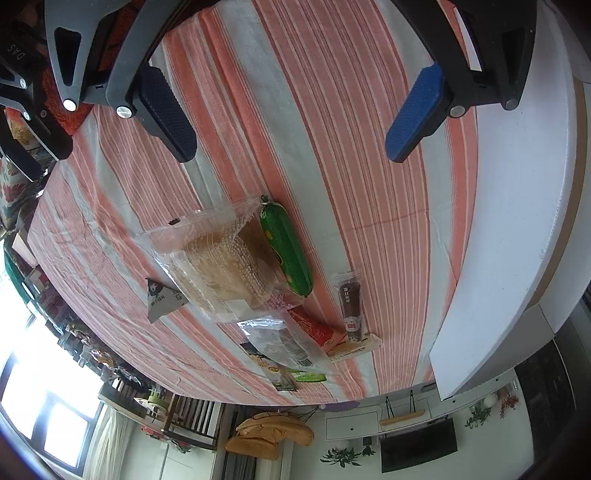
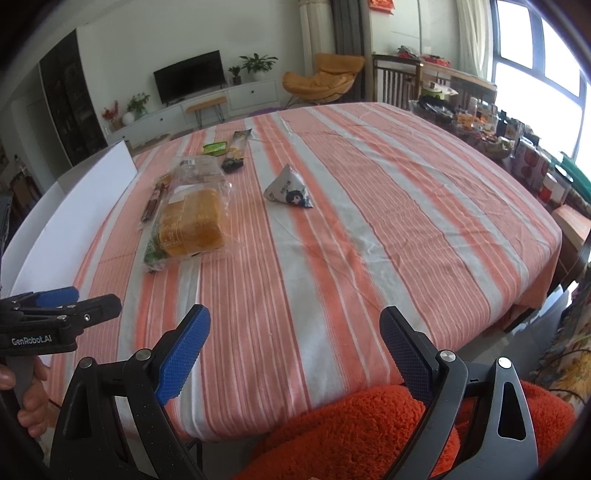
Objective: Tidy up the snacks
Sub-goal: 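Reach the left tool to the green cucumber snack and close on it, then lift the green snack with the left tool while the right tool grasps the bread bag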
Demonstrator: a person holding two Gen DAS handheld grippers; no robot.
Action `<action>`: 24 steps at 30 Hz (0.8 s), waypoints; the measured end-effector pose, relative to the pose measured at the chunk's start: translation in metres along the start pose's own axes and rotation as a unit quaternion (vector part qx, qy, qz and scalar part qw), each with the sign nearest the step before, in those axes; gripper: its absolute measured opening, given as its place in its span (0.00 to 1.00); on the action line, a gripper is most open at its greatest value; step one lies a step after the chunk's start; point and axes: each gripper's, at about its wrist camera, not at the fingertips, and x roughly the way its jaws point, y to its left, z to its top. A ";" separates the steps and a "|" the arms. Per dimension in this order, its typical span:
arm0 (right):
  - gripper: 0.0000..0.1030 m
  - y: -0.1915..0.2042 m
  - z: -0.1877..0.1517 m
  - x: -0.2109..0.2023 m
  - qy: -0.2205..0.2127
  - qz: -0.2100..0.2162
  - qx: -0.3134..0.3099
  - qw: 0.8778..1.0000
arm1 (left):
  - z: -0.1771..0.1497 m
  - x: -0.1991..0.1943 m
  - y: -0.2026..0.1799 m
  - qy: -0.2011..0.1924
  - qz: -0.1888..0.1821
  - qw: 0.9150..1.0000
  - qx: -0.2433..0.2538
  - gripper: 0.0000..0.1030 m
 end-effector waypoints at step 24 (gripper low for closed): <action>0.92 -0.011 -0.001 0.007 0.027 0.026 0.031 0.999 | 0.019 0.051 0.029 0.008 0.015 1.000 -0.015 0.22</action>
